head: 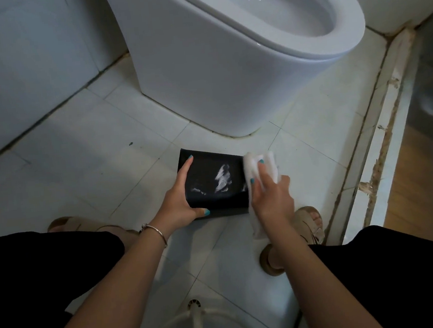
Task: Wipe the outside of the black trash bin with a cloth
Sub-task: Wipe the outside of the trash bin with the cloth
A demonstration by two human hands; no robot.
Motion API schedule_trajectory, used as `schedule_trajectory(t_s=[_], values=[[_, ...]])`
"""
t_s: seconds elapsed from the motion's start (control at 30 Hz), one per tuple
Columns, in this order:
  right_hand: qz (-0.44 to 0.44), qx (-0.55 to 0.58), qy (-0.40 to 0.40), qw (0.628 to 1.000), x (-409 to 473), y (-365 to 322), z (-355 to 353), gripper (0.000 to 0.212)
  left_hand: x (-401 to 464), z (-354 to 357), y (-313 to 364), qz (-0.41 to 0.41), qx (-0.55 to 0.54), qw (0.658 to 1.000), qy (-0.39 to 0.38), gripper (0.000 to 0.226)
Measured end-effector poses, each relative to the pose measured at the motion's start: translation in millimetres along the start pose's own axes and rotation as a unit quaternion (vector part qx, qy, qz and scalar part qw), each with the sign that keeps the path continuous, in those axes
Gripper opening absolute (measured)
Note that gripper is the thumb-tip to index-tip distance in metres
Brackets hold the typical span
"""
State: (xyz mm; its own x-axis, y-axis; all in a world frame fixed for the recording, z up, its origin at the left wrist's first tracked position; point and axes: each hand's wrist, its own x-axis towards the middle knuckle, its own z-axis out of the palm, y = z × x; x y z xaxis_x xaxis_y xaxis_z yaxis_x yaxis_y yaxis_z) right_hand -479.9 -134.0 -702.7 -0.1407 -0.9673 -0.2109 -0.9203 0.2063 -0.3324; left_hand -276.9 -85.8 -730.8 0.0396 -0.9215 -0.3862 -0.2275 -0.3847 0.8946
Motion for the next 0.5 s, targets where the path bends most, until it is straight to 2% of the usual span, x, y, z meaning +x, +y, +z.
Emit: schedule_trajectory(t_s=[0.07, 0.13, 0.2, 0.3, 0.37, 0.43, 0.5], values=[[-0.079, -0.02, -0.004, 0.997, -8, -7, 2, 0.045, 0, 1, -1, 0.0, 0.004, 1.0, 0.004, 0.127], [-0.111, -0.031, 0.0, 0.993, -4, -3, -1, 0.043, -1, 0, -1, -0.003, 0.007, 1.0, 0.002, 0.128], [-0.091, -0.031, 0.007, 0.995, 5, 9, -4, 0.043, 0, -1, 0, -0.006, 0.008, 1.0, 0.002, 0.128], [0.014, -0.003, 0.027, 1.0, 8, 11, -2, 0.043, 0, -1, 1, -0.01, 0.004, 1.0, 0.002, 0.129], [0.044, -0.009, 0.042, 0.998, -1, -1, 7, 0.044, 0, 1, 0, -0.011, 0.003, 1.0, 0.003, 0.129], [0.036, 0.001, 0.039, 0.999, -12, -13, 12, 0.045, -1, 2, -1, -0.008, 0.008, 1.0, 0.009, 0.13], [-0.016, -0.011, 0.026, 0.999, -19, -18, 11, 0.046, -2, 3, -1, -0.008, 0.011, 1.0, 0.013, 0.13]])
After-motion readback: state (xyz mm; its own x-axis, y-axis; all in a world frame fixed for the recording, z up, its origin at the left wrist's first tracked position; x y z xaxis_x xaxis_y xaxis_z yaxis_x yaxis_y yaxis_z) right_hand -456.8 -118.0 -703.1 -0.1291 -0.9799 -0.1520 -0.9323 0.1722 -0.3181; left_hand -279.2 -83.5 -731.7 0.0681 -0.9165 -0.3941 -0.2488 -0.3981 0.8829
